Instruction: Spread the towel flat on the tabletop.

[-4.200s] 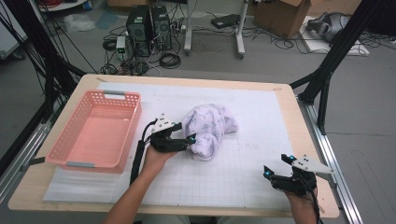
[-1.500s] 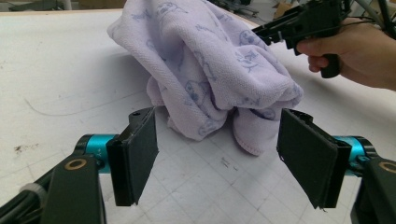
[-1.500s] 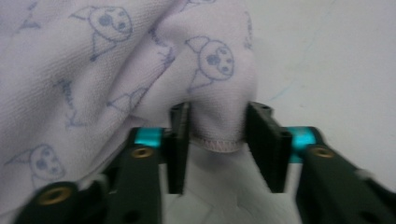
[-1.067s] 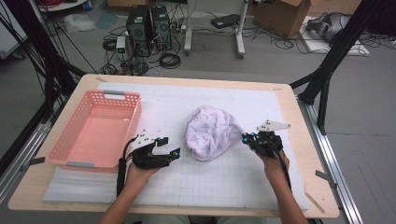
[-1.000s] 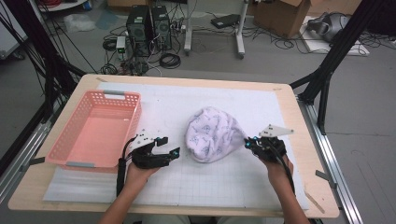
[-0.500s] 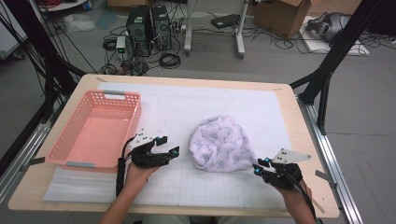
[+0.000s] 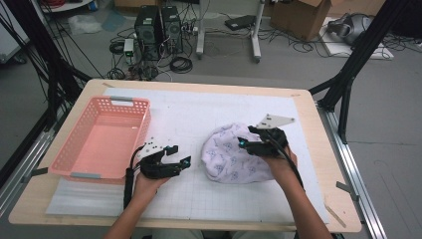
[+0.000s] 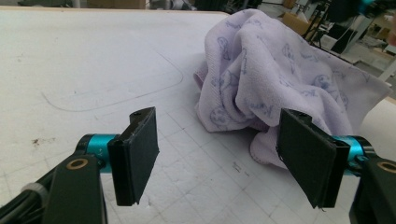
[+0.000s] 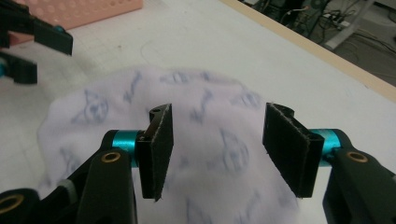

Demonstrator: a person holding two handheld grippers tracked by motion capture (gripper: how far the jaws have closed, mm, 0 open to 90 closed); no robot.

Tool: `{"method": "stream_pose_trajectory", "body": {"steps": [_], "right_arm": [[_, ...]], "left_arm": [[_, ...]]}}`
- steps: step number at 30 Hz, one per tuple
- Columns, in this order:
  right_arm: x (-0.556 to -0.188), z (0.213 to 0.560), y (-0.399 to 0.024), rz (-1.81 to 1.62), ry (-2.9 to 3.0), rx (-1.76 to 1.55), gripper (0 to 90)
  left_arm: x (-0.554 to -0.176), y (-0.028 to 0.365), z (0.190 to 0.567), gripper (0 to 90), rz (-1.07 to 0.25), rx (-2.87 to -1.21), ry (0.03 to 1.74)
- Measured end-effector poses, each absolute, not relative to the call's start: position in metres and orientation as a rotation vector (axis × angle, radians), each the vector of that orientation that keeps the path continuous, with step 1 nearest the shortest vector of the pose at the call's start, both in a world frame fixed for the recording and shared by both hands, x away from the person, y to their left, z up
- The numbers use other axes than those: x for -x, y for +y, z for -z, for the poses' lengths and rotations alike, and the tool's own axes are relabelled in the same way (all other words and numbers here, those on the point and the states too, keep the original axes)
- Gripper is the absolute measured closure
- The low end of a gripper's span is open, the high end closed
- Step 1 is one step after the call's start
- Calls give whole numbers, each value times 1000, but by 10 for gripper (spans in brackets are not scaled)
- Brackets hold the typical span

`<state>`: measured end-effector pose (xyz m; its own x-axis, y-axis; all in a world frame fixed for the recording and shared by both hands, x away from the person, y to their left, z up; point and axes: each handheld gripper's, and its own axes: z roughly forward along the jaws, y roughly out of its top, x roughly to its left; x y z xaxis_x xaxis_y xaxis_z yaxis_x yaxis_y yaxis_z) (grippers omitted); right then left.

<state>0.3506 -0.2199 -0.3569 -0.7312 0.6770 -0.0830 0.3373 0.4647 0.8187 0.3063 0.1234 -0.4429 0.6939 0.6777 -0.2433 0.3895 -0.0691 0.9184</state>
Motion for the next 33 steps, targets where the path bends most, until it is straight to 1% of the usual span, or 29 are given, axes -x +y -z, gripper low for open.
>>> {"method": "stream_pose_trajectory", "body": {"steps": [4,10,14,15,17,18,19,20,21,22,23,26,30,32,33], "right_arm": [[-371,357,-195,-1133,2365,-821,424],[-399,362,-171,-1099,2459,-828,412],[-417,375,-159,-1026,2550,-829,393],[-419,379,-157,-1023,2578,-831,375],[-422,390,-154,-986,2668,-849,377],[-423,395,-152,-954,2714,-843,399],[-423,398,-150,-913,2747,-828,459],[-422,399,-149,-894,2769,-829,553],[-422,397,-149,-901,2779,-816,670],[-420,394,-149,-913,2770,-797,755],[-419,389,-151,-938,2756,-795,788],[-416,371,-163,-1142,2653,-815,814],[-408,342,-186,-1509,2425,-813,830],[-402,329,-196,-1626,2294,-810,829],[-398,324,-202,-1624,2248,-817,827]], "left_arm": [[-306,124,443,297,-295,-1685,869],[-307,124,443,296,-301,-1691,869],[-306,124,443,296,-295,-1697,865],[-306,124,443,296,-295,-1699,864],[-306,123,444,296,-291,-1700,863],[-307,123,444,296,-291,-1705,860],[-307,123,444,296,-290,-1705,859],[-307,123,444,296,-289,-1704,860],[-307,123,444,296,-288,-1708,859],[-307,124,444,296,-291,-1708,860],[-307,124,444,296,-291,-1708,863],[-307,125,444,296,-293,-1703,871],[-308,124,445,296,-293,-1713,872],[-308,123,445,296,-293,-1710,873],[-308,124,445,296,-294,-1711,875]]}}
